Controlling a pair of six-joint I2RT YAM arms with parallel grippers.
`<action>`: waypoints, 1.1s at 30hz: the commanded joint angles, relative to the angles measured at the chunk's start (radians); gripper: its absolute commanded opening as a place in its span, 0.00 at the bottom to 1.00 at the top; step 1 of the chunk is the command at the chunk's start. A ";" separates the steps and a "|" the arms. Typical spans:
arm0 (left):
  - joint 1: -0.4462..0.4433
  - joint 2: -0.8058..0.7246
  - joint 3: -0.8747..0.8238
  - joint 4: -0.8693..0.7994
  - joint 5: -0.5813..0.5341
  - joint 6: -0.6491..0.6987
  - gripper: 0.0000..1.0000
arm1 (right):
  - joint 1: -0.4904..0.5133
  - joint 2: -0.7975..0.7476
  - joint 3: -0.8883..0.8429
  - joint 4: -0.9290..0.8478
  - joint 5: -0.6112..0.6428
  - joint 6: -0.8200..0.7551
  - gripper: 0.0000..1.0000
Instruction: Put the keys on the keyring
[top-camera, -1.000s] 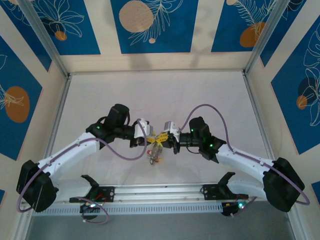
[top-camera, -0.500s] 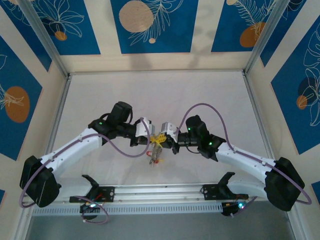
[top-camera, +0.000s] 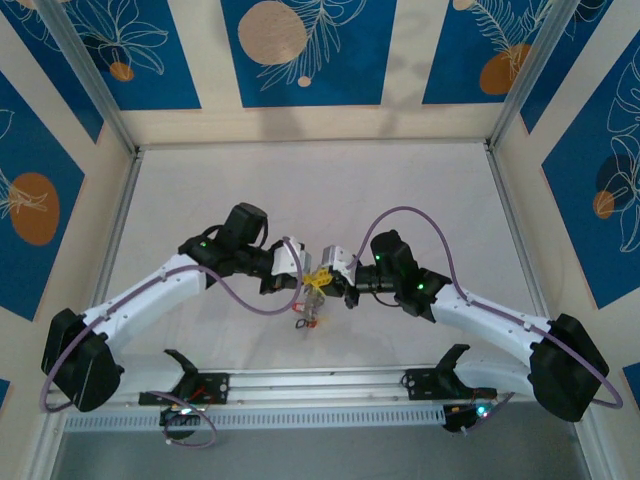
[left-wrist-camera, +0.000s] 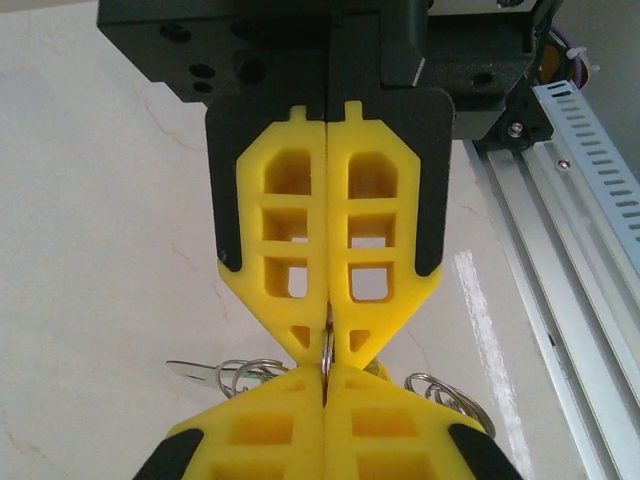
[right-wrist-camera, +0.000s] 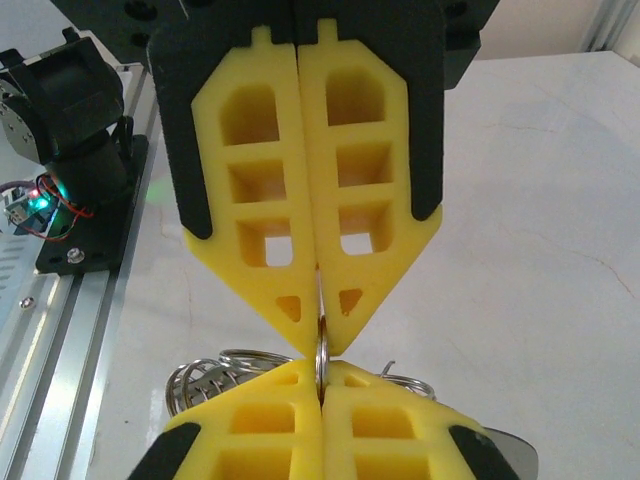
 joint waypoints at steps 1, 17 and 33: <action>0.001 -0.066 -0.039 0.108 0.037 -0.038 0.00 | 0.012 -0.036 -0.025 0.092 -0.003 -0.001 0.14; 0.015 -0.082 -0.065 0.178 0.138 -0.080 0.00 | -0.003 -0.081 -0.092 0.172 -0.017 0.077 0.20; 0.015 -0.077 -0.047 0.077 -0.042 -0.042 0.00 | -0.014 -0.106 -0.077 0.137 -0.012 0.073 0.00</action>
